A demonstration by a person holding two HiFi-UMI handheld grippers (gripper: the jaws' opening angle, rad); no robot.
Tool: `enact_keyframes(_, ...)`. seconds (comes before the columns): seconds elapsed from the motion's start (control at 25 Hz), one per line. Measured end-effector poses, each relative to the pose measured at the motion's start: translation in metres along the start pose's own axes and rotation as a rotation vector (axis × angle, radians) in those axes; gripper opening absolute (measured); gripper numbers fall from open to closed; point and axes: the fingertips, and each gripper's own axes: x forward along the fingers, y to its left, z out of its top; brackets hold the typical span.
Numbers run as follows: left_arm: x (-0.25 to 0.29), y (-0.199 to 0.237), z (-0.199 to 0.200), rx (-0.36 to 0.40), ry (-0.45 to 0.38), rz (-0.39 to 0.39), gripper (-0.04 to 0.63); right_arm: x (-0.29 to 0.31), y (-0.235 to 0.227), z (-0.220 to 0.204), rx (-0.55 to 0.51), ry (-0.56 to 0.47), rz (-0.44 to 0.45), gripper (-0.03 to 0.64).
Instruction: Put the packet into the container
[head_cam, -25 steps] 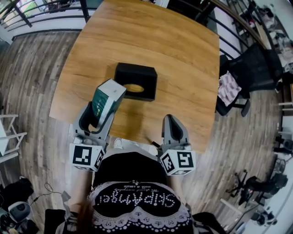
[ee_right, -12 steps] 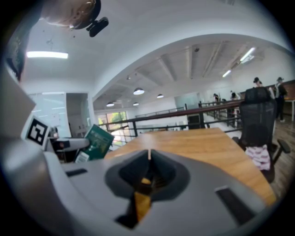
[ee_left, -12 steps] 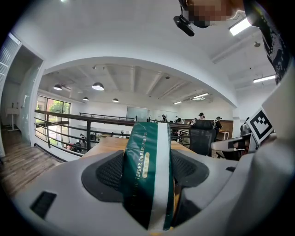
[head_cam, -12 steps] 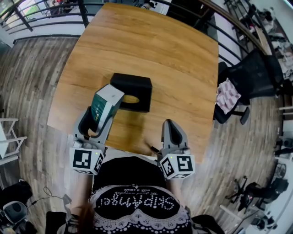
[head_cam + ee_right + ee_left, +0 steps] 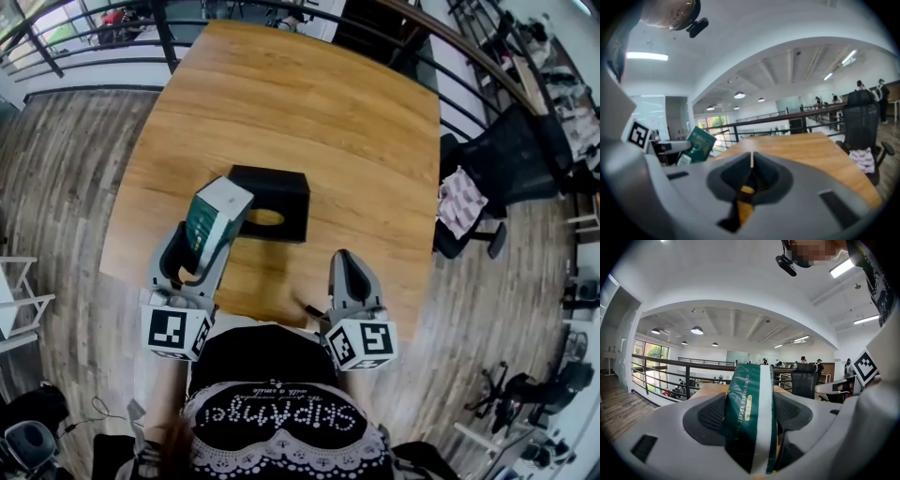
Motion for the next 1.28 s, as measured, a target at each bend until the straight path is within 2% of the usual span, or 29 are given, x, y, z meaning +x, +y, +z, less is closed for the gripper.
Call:
enact_keyframes(0.52,0.008,0.020,0.013,0.012,-0.009,-0.042,0.344,0.008,0.012,0.007,0.014,-0.013,-0.048,0.037)
enact_keyframes(1.04,0.002,0.038,0.013,0.037,0.005,-0.031,0.344,0.008,0.008,-0.004,0.042,-0.014,-0.085,0.037)
enact_keyframes(1.28,0.006,0.038,0.032,0.118,-0.031,-0.119,0.342,0.005,0.003,-0.008,0.055,-0.014,-0.112,0.038)
